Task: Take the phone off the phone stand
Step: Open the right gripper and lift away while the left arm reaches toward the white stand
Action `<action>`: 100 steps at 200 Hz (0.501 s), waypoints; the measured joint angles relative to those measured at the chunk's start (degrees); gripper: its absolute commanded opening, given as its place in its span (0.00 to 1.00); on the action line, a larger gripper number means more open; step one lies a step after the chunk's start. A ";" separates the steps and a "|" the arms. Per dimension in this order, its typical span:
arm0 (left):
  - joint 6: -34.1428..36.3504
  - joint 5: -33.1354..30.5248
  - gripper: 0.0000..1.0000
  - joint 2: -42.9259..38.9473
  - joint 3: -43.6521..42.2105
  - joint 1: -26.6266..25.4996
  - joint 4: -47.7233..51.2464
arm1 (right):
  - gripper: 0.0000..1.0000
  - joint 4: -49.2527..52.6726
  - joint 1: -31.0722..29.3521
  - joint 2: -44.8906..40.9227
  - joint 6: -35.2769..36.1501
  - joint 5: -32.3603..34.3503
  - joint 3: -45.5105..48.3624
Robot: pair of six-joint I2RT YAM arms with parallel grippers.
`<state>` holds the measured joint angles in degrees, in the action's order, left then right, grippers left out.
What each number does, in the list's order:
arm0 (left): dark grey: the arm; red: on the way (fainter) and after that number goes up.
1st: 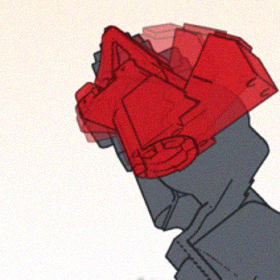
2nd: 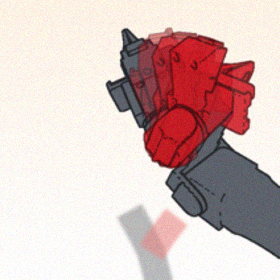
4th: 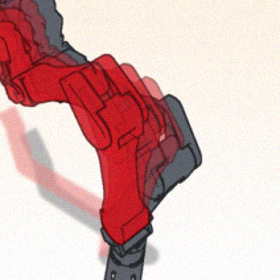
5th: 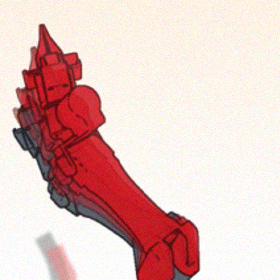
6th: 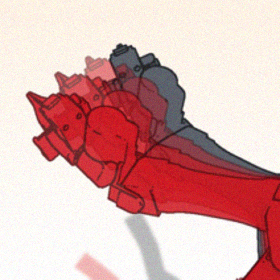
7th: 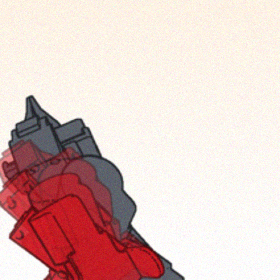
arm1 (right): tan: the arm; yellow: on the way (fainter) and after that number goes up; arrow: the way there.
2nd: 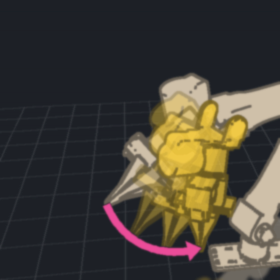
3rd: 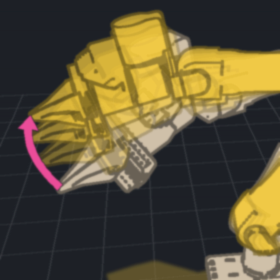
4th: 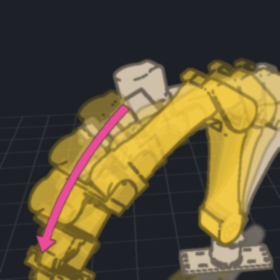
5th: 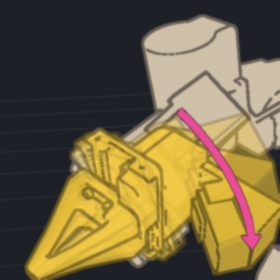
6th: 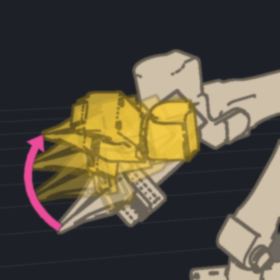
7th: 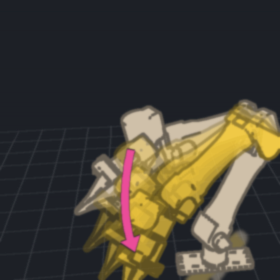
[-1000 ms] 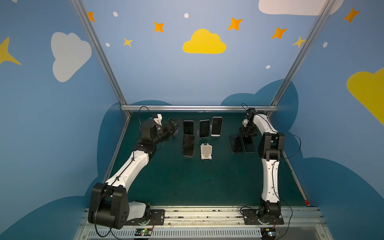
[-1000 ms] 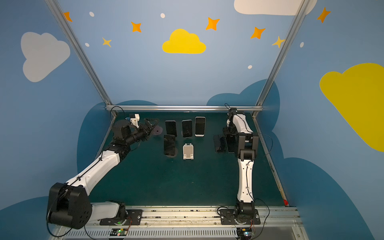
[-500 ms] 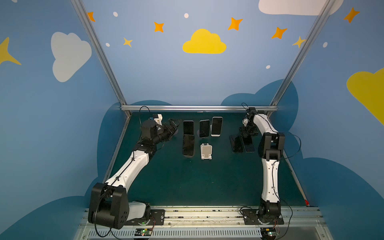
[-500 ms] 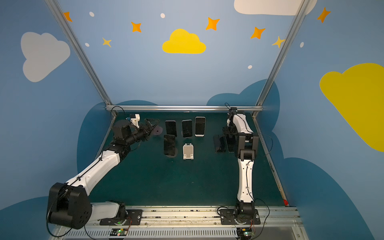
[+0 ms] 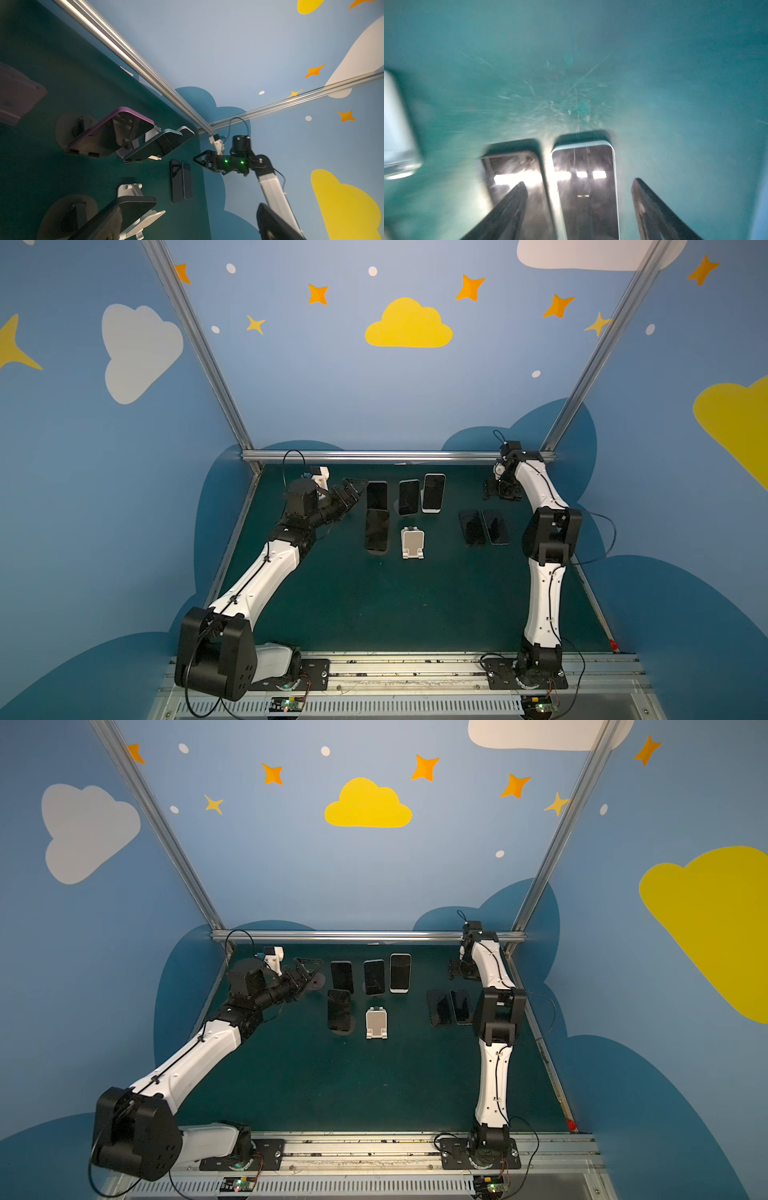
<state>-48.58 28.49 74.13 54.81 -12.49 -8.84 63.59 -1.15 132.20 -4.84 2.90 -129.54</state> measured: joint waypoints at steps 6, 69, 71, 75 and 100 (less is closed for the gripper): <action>1.33 -1.09 1.00 -0.96 0.46 -0.46 1.51 | 0.80 -0.85 0.00 -3.63 -1.03 -0.42 1.97; 16.55 -24.92 1.00 -14.05 5.66 -20.90 15.78 | 0.85 -28.52 -0.87 -53.59 -9.33 -8.37 47.50; 16.79 -25.99 1.00 -14.51 5.40 -21.77 16.17 | 0.85 -30.29 -1.09 -55.01 -9.70 -8.50 50.36; 17.00 -27.28 1.00 -14.91 5.14 -23.23 16.46 | 0.85 -33.16 -1.64 -57.79 -9.92 -8.48 54.10; 17.70 -37.66 1.00 -14.95 2.27 -33.29 20.02 | 0.86 -44.89 -5.14 -67.28 -12.63 -7.89 73.68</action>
<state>-30.87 -9.17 59.18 57.08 -45.78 11.18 18.70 -6.28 64.93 -17.47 -4.99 -55.86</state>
